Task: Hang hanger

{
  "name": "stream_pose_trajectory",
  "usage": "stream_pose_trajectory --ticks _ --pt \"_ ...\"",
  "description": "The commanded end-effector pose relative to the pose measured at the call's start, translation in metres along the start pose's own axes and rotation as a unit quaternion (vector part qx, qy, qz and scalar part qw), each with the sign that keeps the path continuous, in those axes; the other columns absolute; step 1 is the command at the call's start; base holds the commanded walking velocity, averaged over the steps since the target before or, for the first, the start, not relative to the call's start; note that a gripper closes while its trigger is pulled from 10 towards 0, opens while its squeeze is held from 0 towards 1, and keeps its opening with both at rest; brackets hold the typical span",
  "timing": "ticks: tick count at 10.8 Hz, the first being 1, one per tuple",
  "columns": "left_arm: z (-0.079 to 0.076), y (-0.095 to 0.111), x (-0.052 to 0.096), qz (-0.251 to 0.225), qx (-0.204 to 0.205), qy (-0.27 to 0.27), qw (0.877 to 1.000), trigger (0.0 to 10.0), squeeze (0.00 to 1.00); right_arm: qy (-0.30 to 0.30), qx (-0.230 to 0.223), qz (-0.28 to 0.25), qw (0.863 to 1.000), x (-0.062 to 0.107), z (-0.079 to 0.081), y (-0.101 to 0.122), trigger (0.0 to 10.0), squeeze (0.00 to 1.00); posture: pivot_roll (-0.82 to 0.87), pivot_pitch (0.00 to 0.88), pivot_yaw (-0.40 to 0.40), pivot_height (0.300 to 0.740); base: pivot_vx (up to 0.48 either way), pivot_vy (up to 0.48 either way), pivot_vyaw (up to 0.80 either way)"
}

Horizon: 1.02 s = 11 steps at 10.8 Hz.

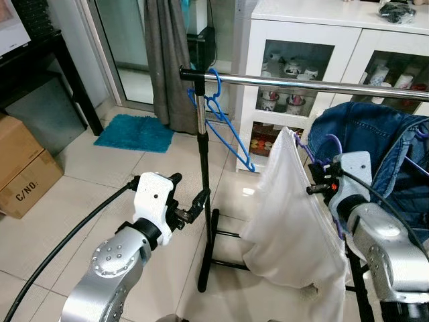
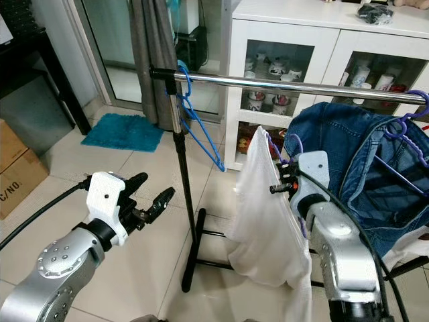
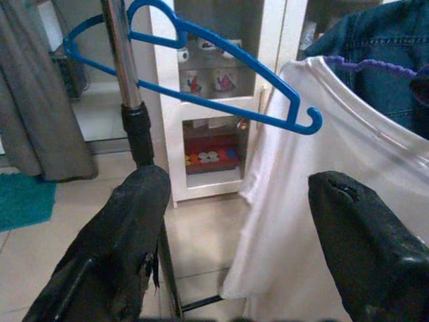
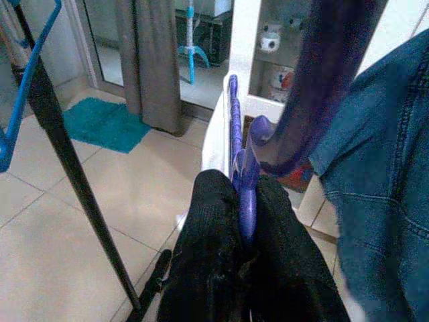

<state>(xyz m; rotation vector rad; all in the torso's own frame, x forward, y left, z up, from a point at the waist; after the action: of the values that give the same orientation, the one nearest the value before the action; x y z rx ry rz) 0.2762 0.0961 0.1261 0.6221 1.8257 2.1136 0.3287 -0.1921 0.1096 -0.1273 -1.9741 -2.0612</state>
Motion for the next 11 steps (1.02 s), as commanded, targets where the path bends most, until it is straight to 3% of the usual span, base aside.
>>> stream_pose_trajectory --ticks 1,9,11 --pt "-0.001 -0.003 -0.001 0.007 -0.002 -0.003 1.0 10.0 0.0 0.003 0.007 -0.01 1.0 0.002 0.004 0.006 0.0 0.0 -0.08 0.0 0.053 0.74 0.0 0.0 0.0" --pt "0.004 -0.005 0.0 0.008 -0.001 0.006 1.0 10.0 0.0 0.012 0.004 -0.007 1.0 0.002 0.016 0.006 0.0 0.0 -0.08 0.0 0.043 0.74 0.0 0.0 0.0" --pt "0.003 -0.007 -0.001 0.013 0.001 0.005 1.0 10.0 0.0 0.013 0.005 -0.006 1.0 0.004 0.016 0.006 0.0 0.0 -0.08 0.0 0.048 0.74 -0.279 0.0 0.0"
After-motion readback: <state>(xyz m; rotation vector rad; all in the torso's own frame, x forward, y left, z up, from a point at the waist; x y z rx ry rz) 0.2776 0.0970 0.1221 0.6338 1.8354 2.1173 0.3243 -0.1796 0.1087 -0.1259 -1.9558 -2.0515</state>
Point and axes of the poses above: a point about 5 cm out from each wrist's last joint towards the gripper, its own x axis pointing back from the gripper into the wrist, its own y axis along the axis of the wrist's last joint, z = x × y, the point moved 6 cm from there along -x, pointing out of the wrist towards the gripper, and after that the axes turned 7 degrees about -x, right-handed, at the moved point
